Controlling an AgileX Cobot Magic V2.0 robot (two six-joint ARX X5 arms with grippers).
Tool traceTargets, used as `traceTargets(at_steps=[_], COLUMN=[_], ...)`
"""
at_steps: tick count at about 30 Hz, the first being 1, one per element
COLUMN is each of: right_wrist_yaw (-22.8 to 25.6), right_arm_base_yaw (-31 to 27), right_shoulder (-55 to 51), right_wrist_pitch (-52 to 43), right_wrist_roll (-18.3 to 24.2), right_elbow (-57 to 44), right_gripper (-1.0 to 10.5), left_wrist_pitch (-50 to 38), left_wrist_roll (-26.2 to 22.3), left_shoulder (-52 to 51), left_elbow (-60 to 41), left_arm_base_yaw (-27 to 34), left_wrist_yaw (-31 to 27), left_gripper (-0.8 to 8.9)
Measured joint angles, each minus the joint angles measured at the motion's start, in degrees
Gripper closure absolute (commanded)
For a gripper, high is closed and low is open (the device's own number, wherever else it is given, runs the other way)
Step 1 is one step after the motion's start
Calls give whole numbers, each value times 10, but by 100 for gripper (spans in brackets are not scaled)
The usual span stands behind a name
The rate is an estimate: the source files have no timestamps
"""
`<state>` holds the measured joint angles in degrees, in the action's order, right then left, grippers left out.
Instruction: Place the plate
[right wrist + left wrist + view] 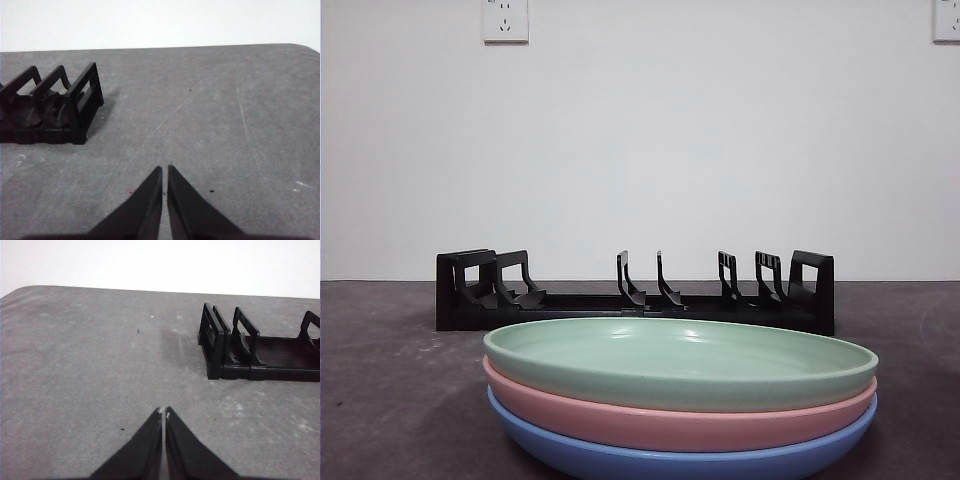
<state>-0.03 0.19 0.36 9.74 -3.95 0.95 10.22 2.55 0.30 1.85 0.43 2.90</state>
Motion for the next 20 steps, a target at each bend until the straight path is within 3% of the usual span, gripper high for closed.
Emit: traceTargets(at_steps=[20], right_wrist_yaw=[-2], right_arm_base_yaw=[0], right_shoulder=[0], right_wrist_pitch=[-2], right_wrist_roll=[16], right_elbow=[0], right_gripper=[929], left_wrist_pitch=[0], left_wrist_roll=[0], left_shoulder=[0], left_elbow=[0], left_arm_base_yaw=[0], left_wrist_yaw=[0], left_gripper=[804])
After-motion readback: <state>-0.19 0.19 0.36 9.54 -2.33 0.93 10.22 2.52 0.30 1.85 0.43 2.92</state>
